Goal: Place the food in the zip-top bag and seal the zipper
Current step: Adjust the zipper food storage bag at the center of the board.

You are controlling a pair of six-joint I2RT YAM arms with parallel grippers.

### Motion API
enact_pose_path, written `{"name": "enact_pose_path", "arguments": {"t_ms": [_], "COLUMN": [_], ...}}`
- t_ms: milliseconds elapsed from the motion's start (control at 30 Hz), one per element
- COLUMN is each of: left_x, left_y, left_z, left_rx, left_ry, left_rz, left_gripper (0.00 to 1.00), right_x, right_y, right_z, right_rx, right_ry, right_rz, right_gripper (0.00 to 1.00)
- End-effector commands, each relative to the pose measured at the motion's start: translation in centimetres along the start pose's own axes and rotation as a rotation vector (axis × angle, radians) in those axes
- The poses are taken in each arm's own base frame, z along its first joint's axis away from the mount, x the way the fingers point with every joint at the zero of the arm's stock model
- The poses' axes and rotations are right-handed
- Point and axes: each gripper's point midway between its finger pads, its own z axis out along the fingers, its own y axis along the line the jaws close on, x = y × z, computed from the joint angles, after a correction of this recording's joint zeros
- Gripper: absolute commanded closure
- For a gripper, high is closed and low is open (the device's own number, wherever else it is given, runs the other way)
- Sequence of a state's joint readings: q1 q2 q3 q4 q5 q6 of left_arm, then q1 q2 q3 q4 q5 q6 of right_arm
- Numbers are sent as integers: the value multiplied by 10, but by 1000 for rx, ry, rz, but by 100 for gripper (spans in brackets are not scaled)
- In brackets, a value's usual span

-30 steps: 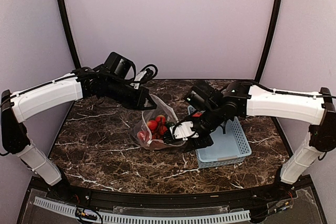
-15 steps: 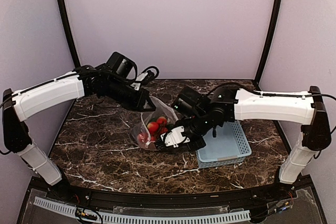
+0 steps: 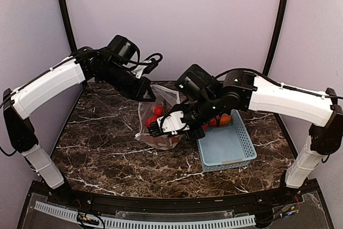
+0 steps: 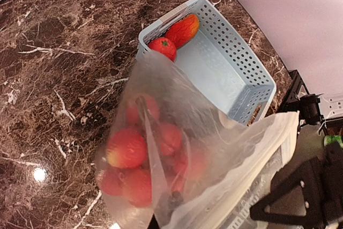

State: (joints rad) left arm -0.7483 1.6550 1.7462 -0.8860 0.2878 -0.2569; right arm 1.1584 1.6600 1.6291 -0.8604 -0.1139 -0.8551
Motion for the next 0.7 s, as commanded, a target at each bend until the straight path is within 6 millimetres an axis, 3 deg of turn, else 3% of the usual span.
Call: {"name": "enact_pose_path", "arguments": {"t_ms": [0, 133, 267, 400, 467, 567, 667], "left_x": [19, 44, 38, 35, 35, 35, 33], "left_y": [-8, -7, -14, -15, -14, -14, -12], "left_z": [8, 36, 36, 32, 33, 33, 32], "left_rx": [87, 79, 102, 98, 96, 91, 76], "left_ry": [20, 139, 112, 102, 107, 108, 95], "left_rz": [-21, -54, -47, -40, -39, -36, -30], "left_gripper": [99, 99, 99, 99, 99, 99, 99], "right_x": [-23, -18, -6, -9, -16, -34, -48], "right_y": [-3, -2, 6, 8, 5, 0, -4], "right_z": [-18, -6, 17, 21, 13, -10, -41], "right_rx": [1, -3, -45, -63, -53, -50, -45], "right_ry": [-84, -68, -24, -33, -62, -134, -198], "right_rz": [7, 2, 17, 48, 58, 79, 91], "right_gripper": [100, 100, 100, 98, 90, 66, 55]}}
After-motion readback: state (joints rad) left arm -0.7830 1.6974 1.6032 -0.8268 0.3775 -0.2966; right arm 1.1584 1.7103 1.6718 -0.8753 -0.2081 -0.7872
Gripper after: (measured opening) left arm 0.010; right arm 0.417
